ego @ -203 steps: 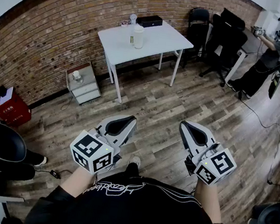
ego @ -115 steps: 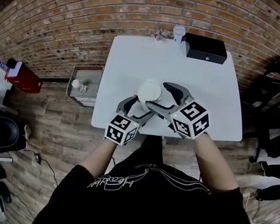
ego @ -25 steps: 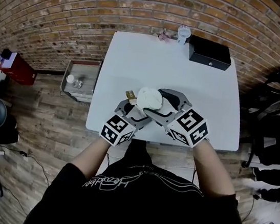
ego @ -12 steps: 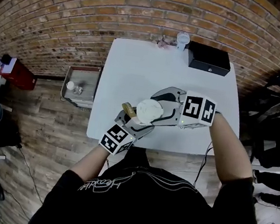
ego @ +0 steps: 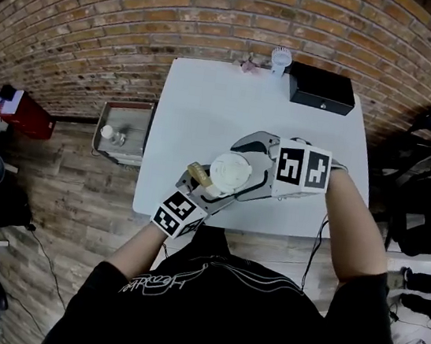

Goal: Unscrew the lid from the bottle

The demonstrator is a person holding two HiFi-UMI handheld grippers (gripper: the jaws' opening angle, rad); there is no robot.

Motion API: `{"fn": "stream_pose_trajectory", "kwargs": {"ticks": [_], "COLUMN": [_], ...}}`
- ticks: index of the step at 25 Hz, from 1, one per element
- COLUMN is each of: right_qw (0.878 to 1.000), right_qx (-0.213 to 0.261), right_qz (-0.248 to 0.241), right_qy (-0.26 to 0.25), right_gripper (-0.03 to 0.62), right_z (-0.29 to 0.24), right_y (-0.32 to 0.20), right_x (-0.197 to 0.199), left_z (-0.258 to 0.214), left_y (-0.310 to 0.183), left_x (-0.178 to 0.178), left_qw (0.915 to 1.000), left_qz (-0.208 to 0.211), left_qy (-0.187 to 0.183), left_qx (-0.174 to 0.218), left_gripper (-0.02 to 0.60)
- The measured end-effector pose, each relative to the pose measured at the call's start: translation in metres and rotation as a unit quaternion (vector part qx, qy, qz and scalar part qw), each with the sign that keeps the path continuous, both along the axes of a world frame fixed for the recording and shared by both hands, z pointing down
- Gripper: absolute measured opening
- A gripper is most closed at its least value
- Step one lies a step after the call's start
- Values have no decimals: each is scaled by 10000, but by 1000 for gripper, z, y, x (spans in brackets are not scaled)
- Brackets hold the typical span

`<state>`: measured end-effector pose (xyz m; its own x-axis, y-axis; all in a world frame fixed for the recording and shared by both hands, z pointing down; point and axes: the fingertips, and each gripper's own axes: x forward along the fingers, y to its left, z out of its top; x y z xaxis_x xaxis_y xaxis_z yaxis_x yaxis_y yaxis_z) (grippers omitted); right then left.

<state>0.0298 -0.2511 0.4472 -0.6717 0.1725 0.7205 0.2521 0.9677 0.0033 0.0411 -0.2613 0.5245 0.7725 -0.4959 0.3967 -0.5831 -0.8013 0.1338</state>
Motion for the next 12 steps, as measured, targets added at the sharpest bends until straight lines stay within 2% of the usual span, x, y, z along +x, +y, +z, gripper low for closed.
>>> {"fn": "stream_pose_trajectory", "kwargs": {"ticks": [1,4,6,8,12], "right_qw": [9996,9901,9740,9527,9238], "right_qx": [14,194,207,110,258], "right_qz": [238,1194,1973,2690,3547], "right_qy": [-161,-709,-1091,-1411,-1419], "right_gripper": [414,401,382,382,382], "right_z": [-3,-10,-15,-16,-1], "right_y": [1,-3,-10,-13,-10], "right_x": [-1,-3,-5,-6,-5], "left_z": [0,0,1,1,1], "left_y": [0,1,1,1,1], "left_x": [0,0,0,0,0], "left_qw": [10000,10000,10000,10000,10000], "left_qz": [-3,-9,-21,-41,-84], "left_qy": [4,1,2,4,19], "left_qx": [-4,-10,-4,0,16], "left_gripper": [362,362,362,362,362]}}
